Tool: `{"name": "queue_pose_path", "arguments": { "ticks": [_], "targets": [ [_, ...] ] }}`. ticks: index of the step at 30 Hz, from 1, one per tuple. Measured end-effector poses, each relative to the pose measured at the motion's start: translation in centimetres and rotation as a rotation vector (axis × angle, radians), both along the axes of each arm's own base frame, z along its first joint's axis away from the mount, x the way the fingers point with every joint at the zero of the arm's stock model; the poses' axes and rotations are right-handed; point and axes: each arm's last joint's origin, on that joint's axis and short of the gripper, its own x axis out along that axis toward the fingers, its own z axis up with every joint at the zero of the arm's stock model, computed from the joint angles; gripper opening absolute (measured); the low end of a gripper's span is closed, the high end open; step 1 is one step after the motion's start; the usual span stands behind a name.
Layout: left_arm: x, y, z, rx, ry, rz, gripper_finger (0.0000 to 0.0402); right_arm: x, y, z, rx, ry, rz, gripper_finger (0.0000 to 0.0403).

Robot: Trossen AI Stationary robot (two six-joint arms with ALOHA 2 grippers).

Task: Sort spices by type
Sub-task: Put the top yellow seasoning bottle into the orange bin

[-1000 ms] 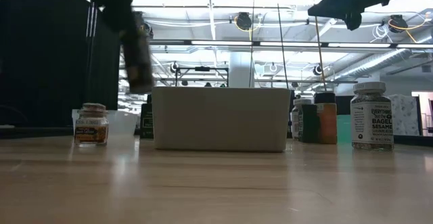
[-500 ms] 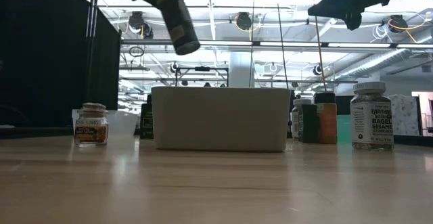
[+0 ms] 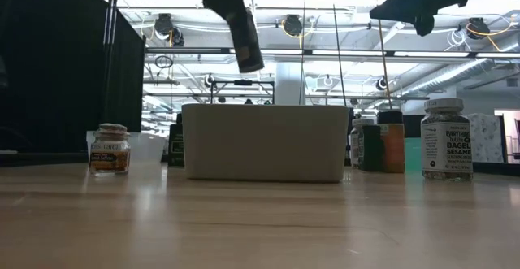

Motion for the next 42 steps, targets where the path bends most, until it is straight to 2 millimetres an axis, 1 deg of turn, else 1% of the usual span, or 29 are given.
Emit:
{"name": "queue_pose_path", "arguments": {
  "ticks": [3,6,8,10,12,16,20,28,42],
  "targets": [
    [0.1,2.8,-0.7,-0.028,0.047,0.008,0.0241,0.0,0.0,0.0,-0.007,0.004,0.001,0.0],
    [0.2,5.7,-2.0,-0.036,0.093,0.072,0.0241,0.0,0.0,0.0,-0.007,0.004,0.001,0.0],
    [0.5,7.4,-3.0,-0.063,0.104,0.146,0.0241,0.0,0.0,0.0,-0.01,0.005,-0.002,0.0],
    [1.0,8.7,-3.9,-0.097,0.08,0.237,0.0241,0.0,-0.2,0.0,-0.01,0.005,-0.012,0.0],
    [1.7,9.5,-4.8,-0.124,0.057,0.298,0.0241,-0.1,-0.3,0.0,-0.01,0.005,-0.022,0.0],
    [3.0,10.2,-6.5,-0.141,0.066,0.311,0.0241,-0.2,-0.5,-0.1,-0.008,0.015,-0.04,0.0],
    [3.6,10.4,-7.7,-0.153,0.104,0.312,0.0241,-0.2,-0.8,-0.3,-0.002,0.037,-0.056,0.0],
    [4.2,10.9,-9.4,-0.168,0.151,0.32,0.0241,-0.4,-1.0,-0.5,0.006,0.054,-0.078,0.0],
    [4.6,11.4,-10.9,-0.181,0.199,0.329,0.0241,-0.4,-1.0,-0.5,0.01,0.052,-0.076,0.0]
  ]
}}
